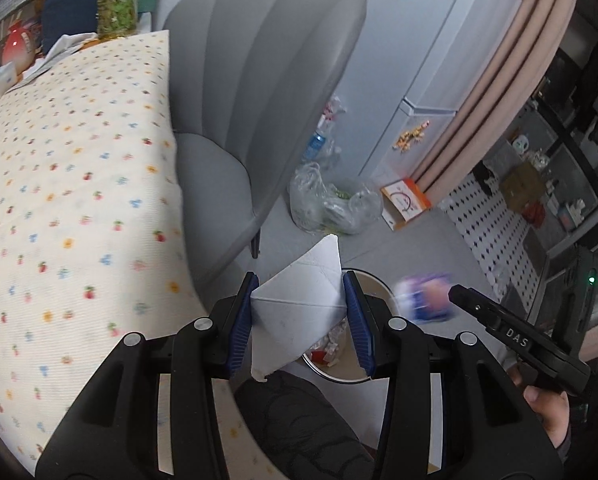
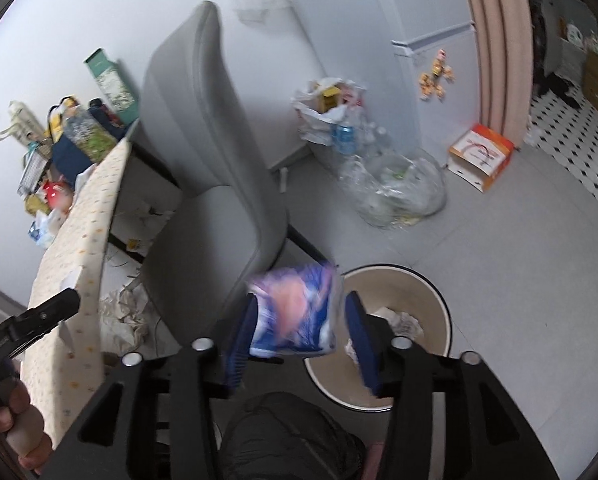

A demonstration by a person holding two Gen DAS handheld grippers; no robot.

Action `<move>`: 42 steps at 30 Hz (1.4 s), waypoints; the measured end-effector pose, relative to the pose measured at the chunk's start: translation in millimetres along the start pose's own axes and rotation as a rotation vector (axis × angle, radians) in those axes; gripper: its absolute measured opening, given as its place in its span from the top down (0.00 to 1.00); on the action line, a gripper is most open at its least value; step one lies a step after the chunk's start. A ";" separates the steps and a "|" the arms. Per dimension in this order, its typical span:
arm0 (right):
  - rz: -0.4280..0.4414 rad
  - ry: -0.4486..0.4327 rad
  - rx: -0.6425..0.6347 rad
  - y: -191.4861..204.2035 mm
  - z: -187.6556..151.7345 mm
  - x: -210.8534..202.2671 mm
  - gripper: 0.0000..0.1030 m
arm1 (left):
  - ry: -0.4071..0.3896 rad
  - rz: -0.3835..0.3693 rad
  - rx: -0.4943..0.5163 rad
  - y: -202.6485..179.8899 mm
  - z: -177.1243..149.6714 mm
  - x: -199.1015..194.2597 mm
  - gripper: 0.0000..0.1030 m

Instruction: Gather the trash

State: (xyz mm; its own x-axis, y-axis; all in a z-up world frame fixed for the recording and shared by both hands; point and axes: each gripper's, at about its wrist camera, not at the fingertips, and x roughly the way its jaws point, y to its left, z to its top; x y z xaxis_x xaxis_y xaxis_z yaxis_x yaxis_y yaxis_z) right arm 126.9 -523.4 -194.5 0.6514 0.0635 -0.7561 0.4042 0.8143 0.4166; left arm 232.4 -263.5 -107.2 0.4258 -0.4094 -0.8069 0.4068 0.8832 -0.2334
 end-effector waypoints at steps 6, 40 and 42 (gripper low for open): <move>-0.003 -0.003 0.035 -23.6 -2.6 1.0 0.42 | 0.032 0.000 0.032 -17.6 0.2 15.8 0.58; -0.023 -0.169 0.115 -97.8 6.4 -80.7 0.20 | 0.148 -0.105 0.133 -128.2 -2.1 81.5 0.06; -0.018 -0.169 0.109 -92.5 6.4 -80.3 0.20 | 0.137 -0.104 0.115 -121.0 1.4 78.3 0.06</move>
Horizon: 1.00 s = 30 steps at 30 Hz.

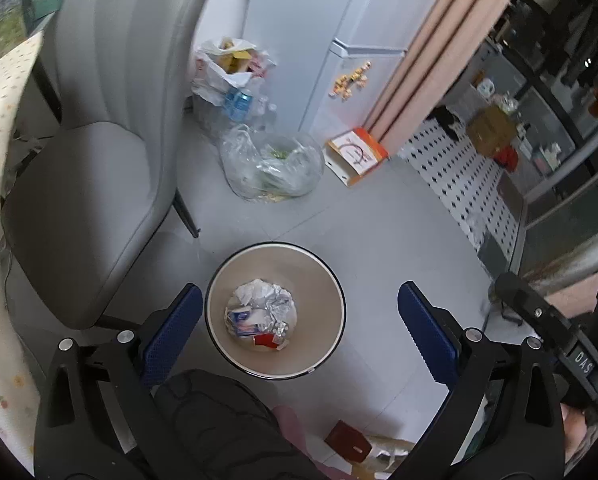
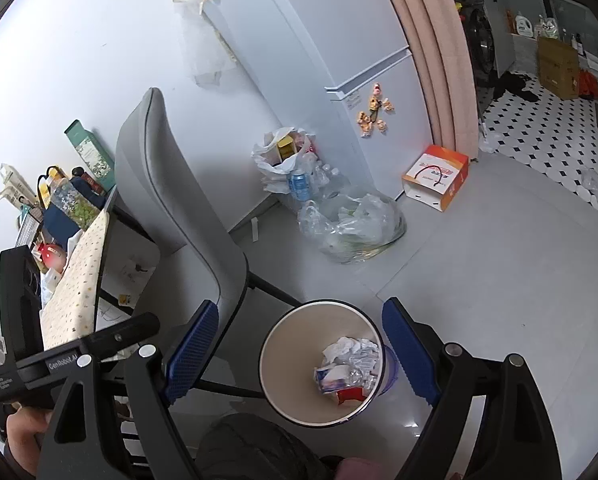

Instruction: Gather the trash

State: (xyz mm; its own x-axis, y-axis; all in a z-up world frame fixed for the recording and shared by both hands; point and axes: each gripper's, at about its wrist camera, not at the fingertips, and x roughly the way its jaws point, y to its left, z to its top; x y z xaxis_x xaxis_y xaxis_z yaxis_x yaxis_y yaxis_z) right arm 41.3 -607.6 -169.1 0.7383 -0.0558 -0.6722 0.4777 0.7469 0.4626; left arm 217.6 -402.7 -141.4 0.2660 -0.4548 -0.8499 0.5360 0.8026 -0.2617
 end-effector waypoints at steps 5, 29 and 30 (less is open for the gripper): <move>0.010 -0.009 -0.030 18.7 0.7 -5.2 0.16 | -0.046 0.006 -0.046 17.1 1.3 -23.3 0.06; 0.050 -0.076 -0.295 159.4 -12.6 -69.7 0.08 | -0.345 0.109 -0.163 88.7 -35.3 -184.7 0.06; 0.054 -0.081 -0.306 164.9 -13.5 -73.3 0.08 | -0.353 0.116 -0.165 90.9 -37.5 -190.5 0.06</move>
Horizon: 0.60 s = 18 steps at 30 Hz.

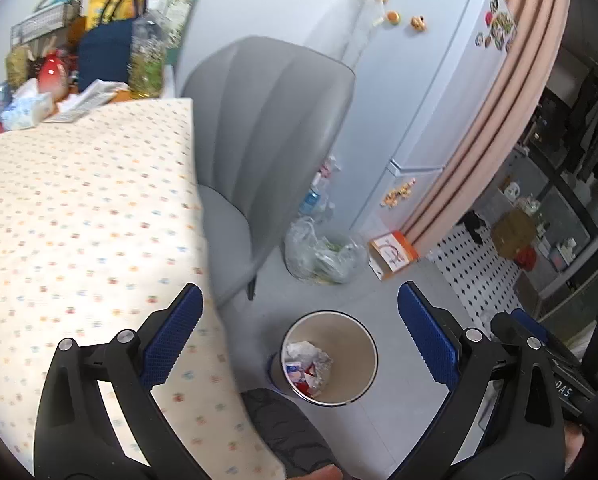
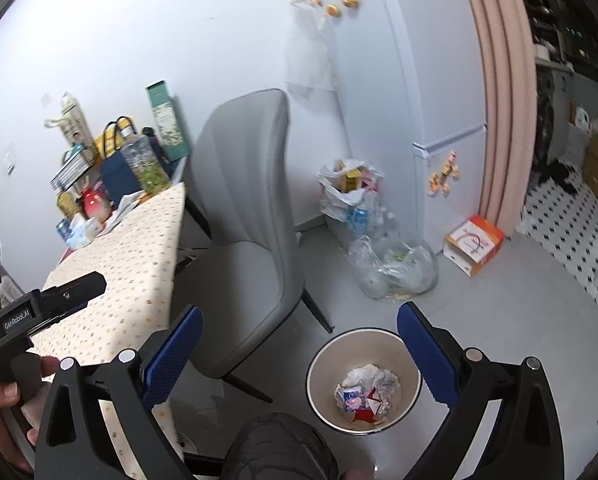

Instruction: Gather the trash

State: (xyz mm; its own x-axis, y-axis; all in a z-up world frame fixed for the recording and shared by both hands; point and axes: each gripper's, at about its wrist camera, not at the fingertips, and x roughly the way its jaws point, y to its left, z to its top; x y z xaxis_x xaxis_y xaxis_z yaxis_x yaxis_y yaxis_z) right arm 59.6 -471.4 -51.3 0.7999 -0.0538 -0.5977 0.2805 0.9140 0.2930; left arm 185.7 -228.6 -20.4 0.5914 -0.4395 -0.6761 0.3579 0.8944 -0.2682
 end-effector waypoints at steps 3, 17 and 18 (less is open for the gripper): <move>0.001 -0.017 -0.031 16.5 3.1 -11.6 0.08 | -0.025 0.023 0.003 10.5 0.0 -19.8 0.06; 0.047 -0.076 -0.161 88.1 3.4 -53.9 0.07 | -0.154 0.113 0.002 45.7 -9.2 -110.8 0.06; 0.049 -0.080 -0.175 94.4 2.0 -56.7 0.08 | -0.163 0.122 -0.003 49.6 -10.3 -118.0 0.06</move>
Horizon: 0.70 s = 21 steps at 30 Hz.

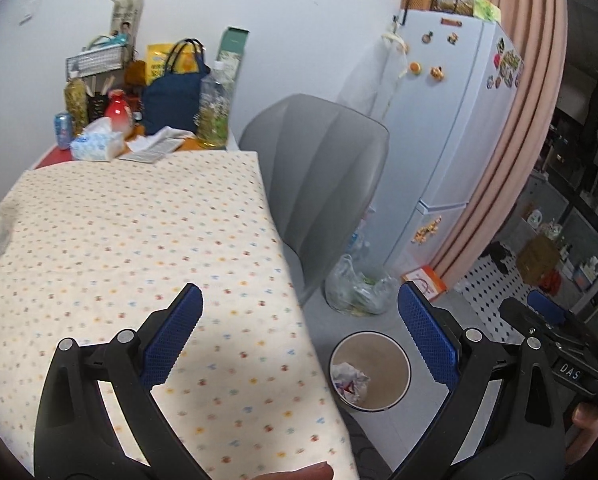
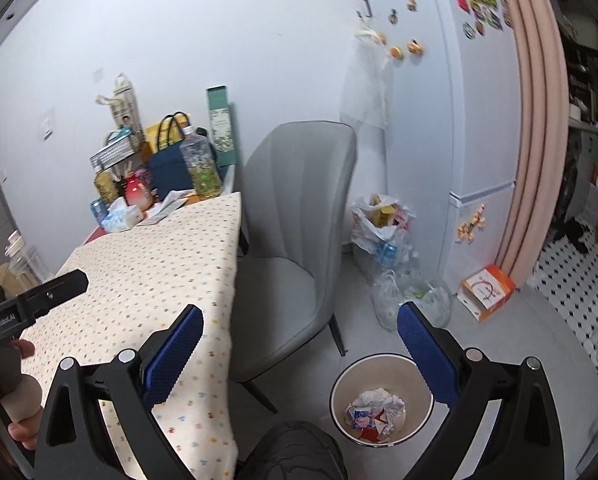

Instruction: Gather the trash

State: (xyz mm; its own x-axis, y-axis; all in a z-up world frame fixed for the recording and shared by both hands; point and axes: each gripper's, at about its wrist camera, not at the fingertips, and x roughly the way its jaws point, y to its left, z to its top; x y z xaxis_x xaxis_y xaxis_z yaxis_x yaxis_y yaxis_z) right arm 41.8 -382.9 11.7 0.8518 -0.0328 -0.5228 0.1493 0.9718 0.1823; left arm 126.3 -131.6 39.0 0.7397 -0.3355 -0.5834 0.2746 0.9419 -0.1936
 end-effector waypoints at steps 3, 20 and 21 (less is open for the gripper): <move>-0.005 0.000 -0.012 14.5 0.3 -3.8 0.07 | -0.020 0.027 -0.005 9.1 -1.7 -15.8 0.06; 0.069 0.011 -0.104 92.1 -14.7 -31.0 0.07 | -0.130 0.159 -0.067 67.8 -21.1 -94.1 0.06; 0.076 0.012 -0.109 94.7 -15.8 -32.9 0.07 | -0.133 0.166 -0.069 69.3 -21.8 -97.2 0.06</move>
State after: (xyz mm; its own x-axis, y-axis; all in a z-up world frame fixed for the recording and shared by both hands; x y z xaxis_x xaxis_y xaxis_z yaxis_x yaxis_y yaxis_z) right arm 19.9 -286.1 33.0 0.8526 0.0435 -0.5207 0.0288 0.9911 0.1300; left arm 60.0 -33.3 65.1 0.8467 -0.1712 -0.5037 0.1032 0.9817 -0.1602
